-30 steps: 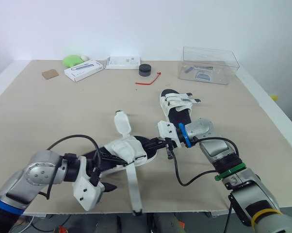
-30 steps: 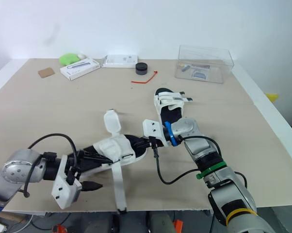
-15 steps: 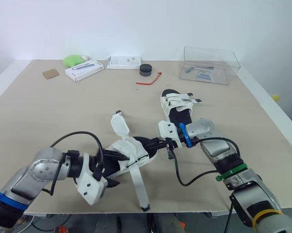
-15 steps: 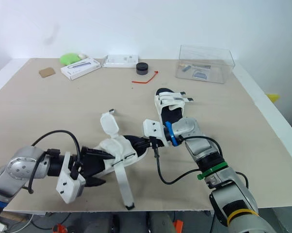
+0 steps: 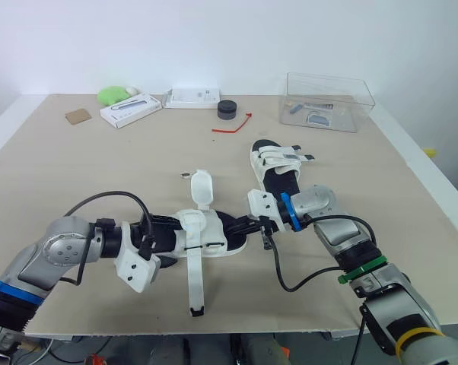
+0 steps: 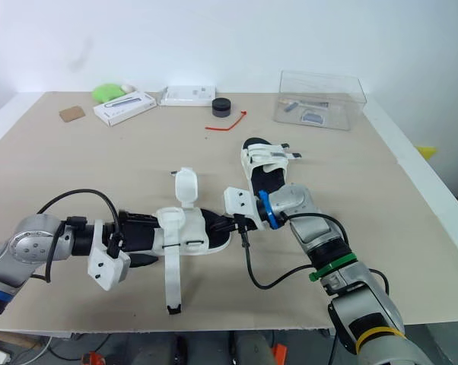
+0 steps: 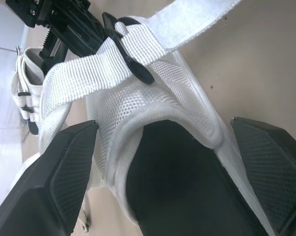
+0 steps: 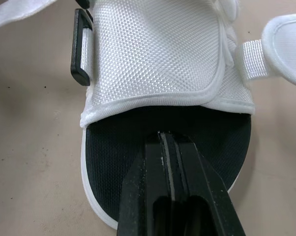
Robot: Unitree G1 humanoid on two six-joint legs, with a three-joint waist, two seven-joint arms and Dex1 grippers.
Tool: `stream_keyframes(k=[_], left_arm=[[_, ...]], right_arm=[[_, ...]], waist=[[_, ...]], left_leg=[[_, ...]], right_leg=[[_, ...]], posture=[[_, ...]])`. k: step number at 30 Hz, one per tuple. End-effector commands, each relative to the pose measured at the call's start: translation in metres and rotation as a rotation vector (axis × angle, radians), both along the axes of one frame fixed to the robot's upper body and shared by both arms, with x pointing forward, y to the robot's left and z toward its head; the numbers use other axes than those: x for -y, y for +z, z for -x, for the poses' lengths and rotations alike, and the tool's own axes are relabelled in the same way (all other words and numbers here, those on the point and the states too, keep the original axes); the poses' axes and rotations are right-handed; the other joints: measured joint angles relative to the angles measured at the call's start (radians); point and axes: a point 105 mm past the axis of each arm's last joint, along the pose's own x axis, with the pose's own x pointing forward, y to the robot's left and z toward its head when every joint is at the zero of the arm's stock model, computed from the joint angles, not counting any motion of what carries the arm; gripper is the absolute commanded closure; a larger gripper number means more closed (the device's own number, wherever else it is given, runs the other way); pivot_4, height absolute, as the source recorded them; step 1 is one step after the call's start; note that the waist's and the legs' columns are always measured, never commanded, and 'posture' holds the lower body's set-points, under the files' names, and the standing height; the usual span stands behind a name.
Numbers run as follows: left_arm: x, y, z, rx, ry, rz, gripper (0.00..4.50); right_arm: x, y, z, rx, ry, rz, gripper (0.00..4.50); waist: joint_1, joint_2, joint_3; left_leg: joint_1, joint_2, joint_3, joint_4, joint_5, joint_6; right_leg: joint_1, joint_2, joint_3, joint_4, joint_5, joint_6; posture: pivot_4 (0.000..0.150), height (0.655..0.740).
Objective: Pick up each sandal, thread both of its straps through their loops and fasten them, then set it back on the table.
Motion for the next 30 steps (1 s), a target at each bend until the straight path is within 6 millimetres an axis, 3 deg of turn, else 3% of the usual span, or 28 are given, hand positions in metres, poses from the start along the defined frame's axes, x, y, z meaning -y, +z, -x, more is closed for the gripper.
stream_keyframes(k=[1, 7, 16, 21, 30], left_arm=[[-0.004, 0.004, 0.005, 0.01, -0.006, -0.003, 0.04], [-0.01, 0.007, 0.029, -0.042, 0.0, 0.026, 0.04], [-0.002, 0.018, 0.046, 0.1, -0.068, 0.081, 0.04], [0.012, 0.001, 0.059, 0.102, -0.153, 0.051, 0.04], [0.037, -0.013, 0.065, 0.09, -0.283, 0.046, 0.04]], right_arm=[[0.008, -0.016, 0.001, -0.028, -0.022, 0.072, 4.5], [0.012, -0.018, 0.004, -0.033, -0.027, 0.076, 4.5], [0.013, -0.02, 0.005, -0.038, -0.022, 0.082, 4.5], [0.009, -0.02, 0.004, -0.036, -0.015, 0.081, 4.5], [0.013, -0.02, 0.003, -0.035, -0.029, 0.087, 4.5]], waist=[[0.0, 0.0, 0.0], [0.0, 0.0, 0.0], [0.001, 0.0, 0.0], [0.001, 0.0, 0.0], [0.001, 0.0, 0.0]], left_leg=[[0.0, 0.0, 0.0, 0.0, 0.0, 0.0], [0.0, 0.0, 0.0, 0.0, -0.001, 0.001], [0.0, 0.0, 0.0, -0.001, -0.001, 0.001], [0.0, -0.001, 0.001, -0.001, -0.001, 0.001], [0.0, -0.001, 0.001, 0.0, -0.001, 0.001]], right_leg=[[0.0, 0.0, 0.0, 0.0, 0.0, 0.0], [0.0, -0.002, 0.0, 0.0, -0.001, -0.001], [0.0, -0.005, -0.002, 0.0, -0.001, -0.001], [0.0, -0.006, -0.002, 0.0, -0.001, -0.002], [0.0, -0.005, -0.002, 0.0, -0.001, -0.001]], posture=[[0.15, 0.74], [0.15, 0.74], [0.15, 0.74], [0.15, 0.74], [0.15, 0.74]])
